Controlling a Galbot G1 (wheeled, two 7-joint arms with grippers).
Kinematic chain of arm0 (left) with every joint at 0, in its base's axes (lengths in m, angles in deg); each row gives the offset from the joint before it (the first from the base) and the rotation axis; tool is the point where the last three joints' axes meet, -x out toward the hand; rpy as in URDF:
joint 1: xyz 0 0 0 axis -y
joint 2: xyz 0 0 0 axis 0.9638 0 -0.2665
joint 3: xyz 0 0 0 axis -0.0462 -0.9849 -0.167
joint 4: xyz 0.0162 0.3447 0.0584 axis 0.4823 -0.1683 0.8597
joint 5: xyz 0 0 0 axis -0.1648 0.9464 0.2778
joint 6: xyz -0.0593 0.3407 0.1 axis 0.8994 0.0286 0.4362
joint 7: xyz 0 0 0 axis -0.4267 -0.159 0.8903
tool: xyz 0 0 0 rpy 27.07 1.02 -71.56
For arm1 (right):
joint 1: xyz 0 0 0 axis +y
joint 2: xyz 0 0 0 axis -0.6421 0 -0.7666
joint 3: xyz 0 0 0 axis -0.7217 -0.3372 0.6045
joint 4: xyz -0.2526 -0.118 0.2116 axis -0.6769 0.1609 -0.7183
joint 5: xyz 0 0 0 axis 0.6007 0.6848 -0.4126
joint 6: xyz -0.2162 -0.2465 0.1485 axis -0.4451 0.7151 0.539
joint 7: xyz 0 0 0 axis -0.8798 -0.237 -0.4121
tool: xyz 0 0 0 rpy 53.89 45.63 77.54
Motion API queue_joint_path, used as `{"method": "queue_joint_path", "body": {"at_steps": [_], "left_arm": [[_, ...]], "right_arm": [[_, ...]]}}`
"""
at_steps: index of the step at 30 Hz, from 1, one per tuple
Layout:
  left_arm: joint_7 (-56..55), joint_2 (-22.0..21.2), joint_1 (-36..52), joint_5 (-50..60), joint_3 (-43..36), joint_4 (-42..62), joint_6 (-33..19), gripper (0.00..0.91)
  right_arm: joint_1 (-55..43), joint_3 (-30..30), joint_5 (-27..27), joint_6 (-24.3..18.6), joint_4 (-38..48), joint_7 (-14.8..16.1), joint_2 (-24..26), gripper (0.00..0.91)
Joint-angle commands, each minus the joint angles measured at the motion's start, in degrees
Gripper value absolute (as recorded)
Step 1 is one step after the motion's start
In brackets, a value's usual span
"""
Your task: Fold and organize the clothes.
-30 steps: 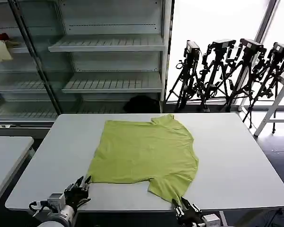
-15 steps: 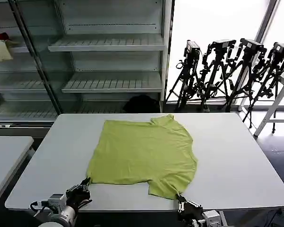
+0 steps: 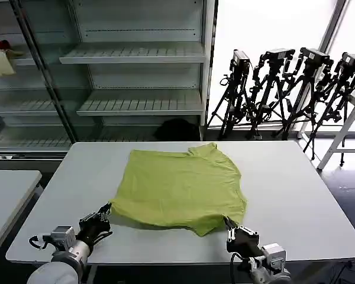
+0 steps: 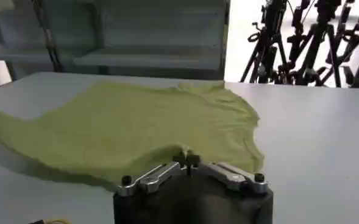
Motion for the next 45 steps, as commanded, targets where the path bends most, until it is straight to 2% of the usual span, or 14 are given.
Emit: {"method": "queue_joint_path", "body": {"at_steps": [1,3,10,17,24,45], "left_arm": [[-4.44,-2.50,12.58,-1.42,-5.30,7.32,-0.72,0.010],[-4.60,-3.21,14.08,-0.98,-6.87,8.88,-0.75,0.010],[-5.70,-6.72,17.86,1.59,-10.89,13.29,-0.29,0.010],[-5.91,-8.06,19.65,3.53,-12.11,16.96,-0.17,0.010],[-6.19,-9.07,20.83,4.29,-12.32,18.52,-0.27,0.010],[-6.27,-9.28,20.37,8.21,-12.41,20.54,0.50,0.020]], "right_arm": [[-9.72,1.42,1.59,-0.06,8.01,9.26,0.31,0.000],[-11.43,0.73,2.87,-0.05,10.40,11.33,0.61,0.000],[-18.84,-2.40,5.46,-1.22,18.85,13.06,-1.60,0.000],[-23.74,-5.23,8.80,-1.69,23.25,12.91,-3.60,0.000],[-24.29,-6.16,10.99,-2.49,25.66,12.66,-4.34,0.000],[-25.90,-8.22,13.31,-3.79,27.91,12.67,-5.88,0.000]]}}
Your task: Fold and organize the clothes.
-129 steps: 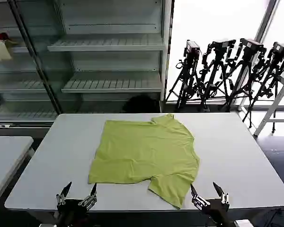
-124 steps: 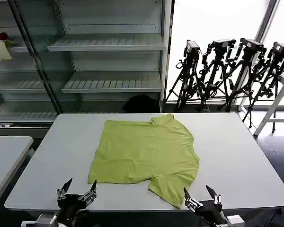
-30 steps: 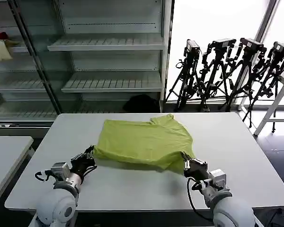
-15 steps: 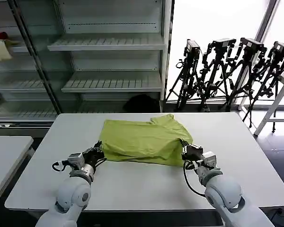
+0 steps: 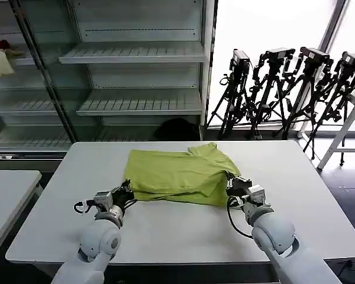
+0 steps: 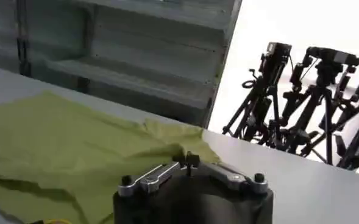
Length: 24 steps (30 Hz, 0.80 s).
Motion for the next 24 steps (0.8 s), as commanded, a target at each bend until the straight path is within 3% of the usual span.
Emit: {"method": "queue_joint_path", "body": {"at_steps": [1,2,3,4,5,6,17,19,22,24], "left_arm": [[0.04,-0.10,0.68,1.17,-0.14,1.18,0.11,0.020],[0.13,-0.10,0.79,1.18,-0.19,1.29,0.23,0.030],[0.13,-0.12,0.84,1.19,-0.22,1.35,0.33,0.040],[0.33,-0.14,0.94,1.29,-0.25,1.49,0.35,0.353],[0.60,-0.18,1.12,1.70,-0.29,1.63,0.33,0.605],[0.64,-0.21,1.28,1.86,-0.31,1.84,0.32,0.907],[0.46,1.62,2.03,3.09,0.57,1.14,0.39,0.907],[0.38,2.31,0.55,2.97,1.02,-0.56,1.62,0.907],[0.76,5.19,-4.84,2.06,1.92,-6.00,1.68,0.907],[1.27,6.46,-7.91,-0.13,3.25,-9.48,1.73,0.907]], "right_arm": [[-1.37,-0.84,0.81,-0.46,1.85,0.12,-0.52,0.000],[-1.13,-0.89,0.82,-0.29,2.04,-0.02,-0.52,0.000],[-0.98,-0.87,0.91,-0.12,2.10,-0.04,-0.51,0.111],[-0.71,-0.82,1.08,0.14,2.16,-0.06,-0.54,0.534],[-0.29,-0.79,1.16,0.22,2.25,-0.32,-0.56,0.907],[-0.20,-0.80,1.17,0.25,2.29,-0.51,-0.58,0.907],[-1.23,-0.41,1.23,-0.67,1.84,-5.33,-2.06,0.907],[-0.60,0.01,-0.10,-0.58,0.65,-5.03,-1.75,0.907],[4.34,1.31,-7.86,2.84,-7.09,-5.44,1.86,0.907],[8.80,2.51,-14.15,3.35,-10.73,-8.60,4.85,0.907]]}}
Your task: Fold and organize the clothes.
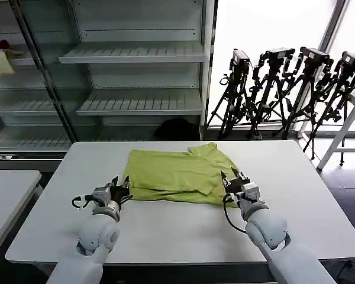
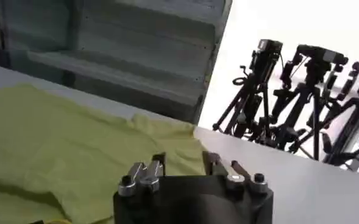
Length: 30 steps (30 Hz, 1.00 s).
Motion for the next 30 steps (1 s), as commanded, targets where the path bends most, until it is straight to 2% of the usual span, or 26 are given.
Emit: {"method": "queue_joint_path", "body": {"at_steps": [1,4,9,16,30], "left_arm": [[1.45,4.96,-10.35,-2.71,2.97,-11.06,0.95,0.907],[4.09,5.44,-14.11,-2.78,4.50,-13.09,0.95,0.907],[5.46,4.79,-13.95,-3.69,5.11,-10.72,0.92,0.907],[6.33,3.53,-12.10,-4.74,6.05,-6.78,0.83,0.907],[6.30,2.05,-9.67,-4.80,6.42,-2.55,0.78,0.907]], "right_arm": [[9.68,2.64,-13.49,2.44,-10.86,-5.48,5.56,0.907],[14.96,6.19,-17.44,2.38,-13.54,-6.03,6.91,0.907],[17.17,8.36,-19.17,1.78,-11.76,-5.60,6.55,0.907],[17.19,7.96,-16.13,0.38,-9.26,-3.76,5.55,0.907],[17.20,8.79,-16.69,-0.87,-7.02,-4.23,5.07,0.907]]}}
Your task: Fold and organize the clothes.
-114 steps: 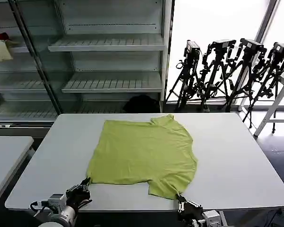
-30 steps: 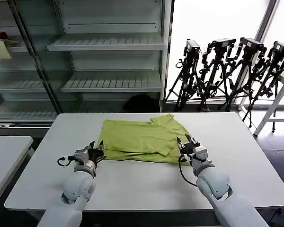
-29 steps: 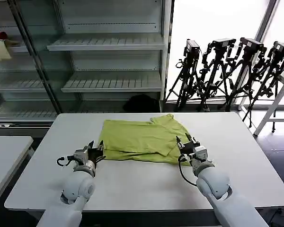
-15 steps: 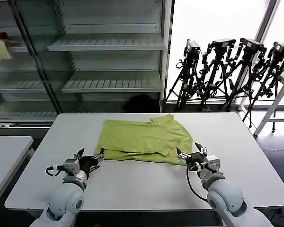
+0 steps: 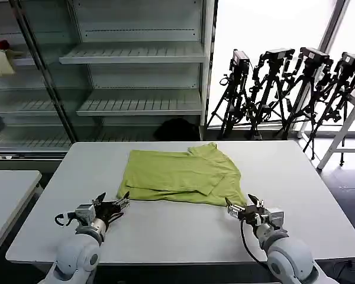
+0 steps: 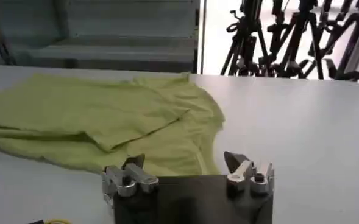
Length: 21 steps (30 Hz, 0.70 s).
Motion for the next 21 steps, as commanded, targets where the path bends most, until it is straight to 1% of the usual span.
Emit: {"method": "queue_joint_path", "body": {"at_steps": [1,2,3,5,7,13,14,16,17,18,19,20,21], "left_arm": [[0.57,-0.17,-0.02,-0.50,0.74,2.56,0.05,0.907],[0.59,-0.10,-0.01,-0.53,0.82,2.58,0.05,0.907],[0.62,-0.04,-0.01,-0.64,0.88,2.57,0.04,0.907],[0.67,-0.01,0.00,-0.75,1.01,2.56,0.04,0.867],[0.95,-0.19,-0.01,-0.75,1.16,2.86,-0.01,0.806],[1.20,-0.70,0.35,-0.69,0.76,3.47,-0.92,0.756],[1.32,-0.78,0.53,-0.73,0.63,3.50,-1.00,0.725],[1.51,-1.00,0.91,-0.79,0.47,3.85,-1.09,0.715],[1.52,-1.15,1.11,-0.78,0.34,4.03,-1.12,0.685],[1.56,-1.22,1.18,-0.77,0.24,4.18,-1.20,0.605],[1.65,-1.38,1.30,-0.69,0.08,4.45,-1.35,0.544],[1.73,-1.47,1.30,-0.59,-0.03,4.55,-1.45,0.443],[1.87,-1.51,1.29,-0.44,-0.08,4.59,-1.52,0.393]], "right_arm": [[1.30,0.81,-0.73,-0.56,0.24,-0.20,-0.11,0.867],[1.28,0.75,-0.69,-0.57,0.17,-0.21,-0.24,0.846],[1.19,0.64,-0.49,-0.65,0.20,-0.21,-0.48,0.786],[0.90,0.42,-0.09,-0.87,0.48,-0.14,-0.77,0.746],[0.76,0.14,0.46,-1.07,0.93,-0.01,-0.89,0.736],[0.62,-0.14,1.08,-1.53,1.31,0.20,-1.09,0.725],[0.61,-0.16,1.12,-1.53,1.50,0.33,-1.11,0.715],[0.62,-0.31,1.27,-1.61,1.83,0.50,-1.11,0.695],[0.62,-0.38,1.34,-1.71,1.98,0.53,-1.13,0.675],[0.58,-0.42,1.54,-1.84,2.35,0.63,-1.25,0.675],[0.49,-0.47,1.61,-1.96,2.60,0.72,-1.41,0.665],[0.37,-0.51,1.68,-2.02,3.05,0.80,-1.60,0.645],[0.34,-0.55,1.71,-2.06,3.16,0.82,-1.68,0.635]]}}
